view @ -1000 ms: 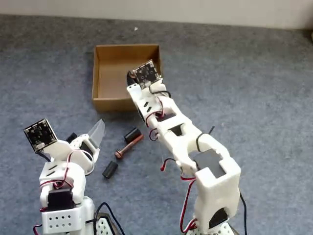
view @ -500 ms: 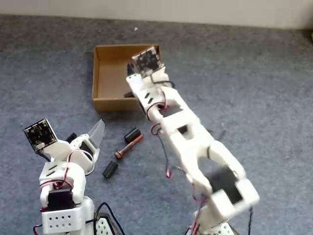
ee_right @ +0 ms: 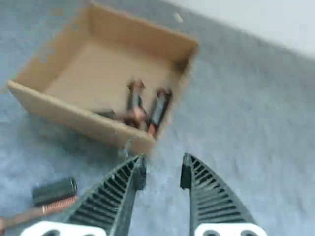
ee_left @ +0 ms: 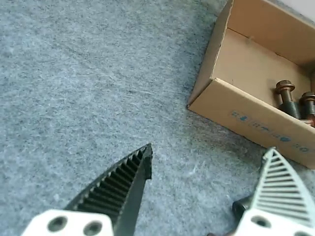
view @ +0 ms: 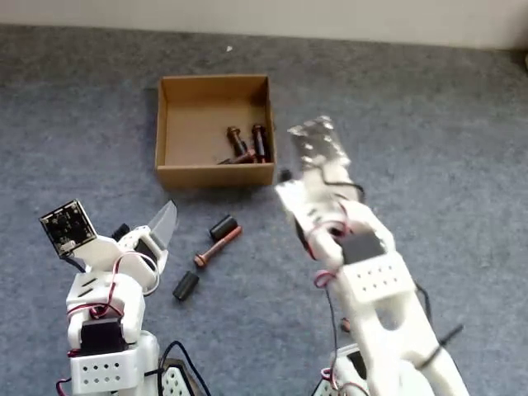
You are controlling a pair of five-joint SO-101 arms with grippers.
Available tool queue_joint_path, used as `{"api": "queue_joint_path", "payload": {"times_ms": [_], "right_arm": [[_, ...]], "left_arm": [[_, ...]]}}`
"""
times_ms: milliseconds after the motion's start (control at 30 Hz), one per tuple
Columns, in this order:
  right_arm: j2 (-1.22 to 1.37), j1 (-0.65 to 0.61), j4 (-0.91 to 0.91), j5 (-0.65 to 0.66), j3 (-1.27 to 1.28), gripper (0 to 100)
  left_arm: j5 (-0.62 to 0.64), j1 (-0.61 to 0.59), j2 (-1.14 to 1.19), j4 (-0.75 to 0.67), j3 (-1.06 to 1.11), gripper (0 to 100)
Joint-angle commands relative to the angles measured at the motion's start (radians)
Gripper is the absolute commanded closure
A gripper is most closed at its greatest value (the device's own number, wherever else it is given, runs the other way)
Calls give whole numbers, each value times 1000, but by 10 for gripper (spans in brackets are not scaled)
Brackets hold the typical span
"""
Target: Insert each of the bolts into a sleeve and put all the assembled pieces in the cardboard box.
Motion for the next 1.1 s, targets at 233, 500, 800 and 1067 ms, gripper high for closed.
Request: {"api": "queue_joint_path", "payload": {"times_ms": [233, 500, 800, 1067], "right_arm": [[-154, 136, 490, -193, 13, 879], [-148, 137, 657, -244, 16, 878], [203, 179, 825, -267, -73, 878], [441, 311, 817, -262, -156, 878]], "left_arm": [[0, -13, -8, -20, -4, 656], [0, -13, -8, -23, -4, 656], [0, -7, -8, -25, -4, 656], [0, -7, -8, -25, -4, 656]]}}
